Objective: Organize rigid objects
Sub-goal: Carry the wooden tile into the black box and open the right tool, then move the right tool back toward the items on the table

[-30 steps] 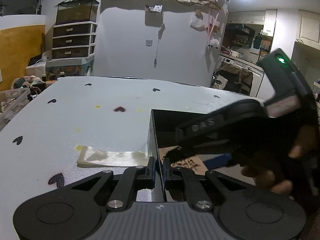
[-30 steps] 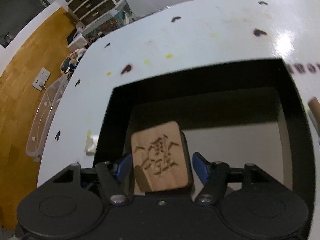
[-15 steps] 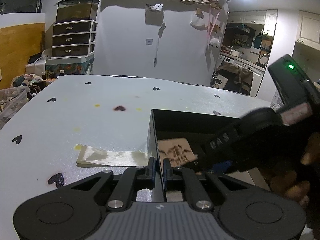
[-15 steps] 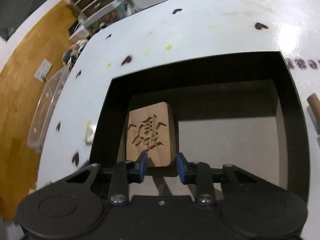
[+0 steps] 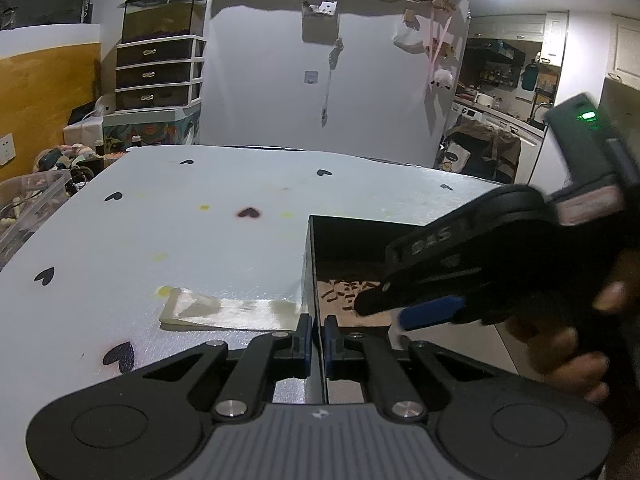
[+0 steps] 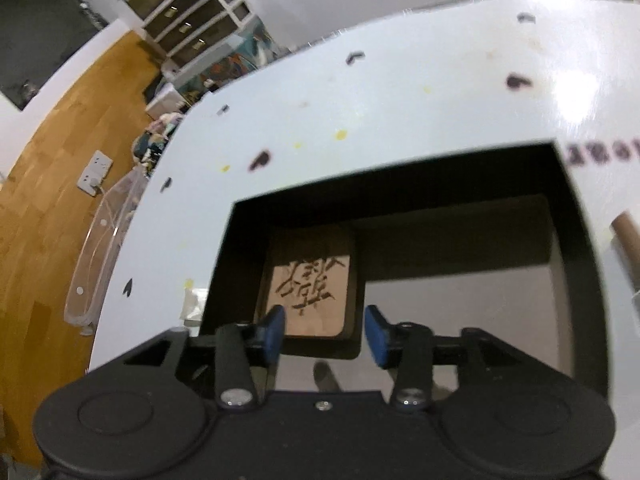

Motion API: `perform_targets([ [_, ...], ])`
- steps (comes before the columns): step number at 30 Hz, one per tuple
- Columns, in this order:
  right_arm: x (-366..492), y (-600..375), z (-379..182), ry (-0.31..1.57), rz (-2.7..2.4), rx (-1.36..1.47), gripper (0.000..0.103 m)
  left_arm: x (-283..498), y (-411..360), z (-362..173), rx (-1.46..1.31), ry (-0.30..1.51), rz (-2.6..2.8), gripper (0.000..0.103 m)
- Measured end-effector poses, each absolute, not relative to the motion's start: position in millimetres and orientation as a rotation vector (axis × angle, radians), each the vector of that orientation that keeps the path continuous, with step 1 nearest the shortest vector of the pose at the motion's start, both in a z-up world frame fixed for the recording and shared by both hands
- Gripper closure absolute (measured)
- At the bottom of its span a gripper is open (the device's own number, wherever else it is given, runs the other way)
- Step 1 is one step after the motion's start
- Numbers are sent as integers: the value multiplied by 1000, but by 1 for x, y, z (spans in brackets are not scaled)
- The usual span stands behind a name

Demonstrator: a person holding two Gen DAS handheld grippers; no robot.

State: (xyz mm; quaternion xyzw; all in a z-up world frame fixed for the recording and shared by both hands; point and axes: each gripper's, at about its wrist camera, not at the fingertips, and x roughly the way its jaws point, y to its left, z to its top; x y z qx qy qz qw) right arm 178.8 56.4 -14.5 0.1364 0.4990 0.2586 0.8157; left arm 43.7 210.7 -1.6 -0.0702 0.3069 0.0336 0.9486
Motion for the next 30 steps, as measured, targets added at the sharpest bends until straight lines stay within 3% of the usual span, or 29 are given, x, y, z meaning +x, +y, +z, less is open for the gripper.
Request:
perform_targets([
  [12, 132, 4, 28, 715, 670, 148, 5, 47, 201, -2, -148, 649, 144, 98],
  [21, 107, -57, 38, 526, 665, 85, 0, 50, 190, -2, -135, 656, 214, 98],
  [30, 101, -125, 16, 529, 517, 51, 0, 53, 183, -7, -143, 656, 271, 98],
])
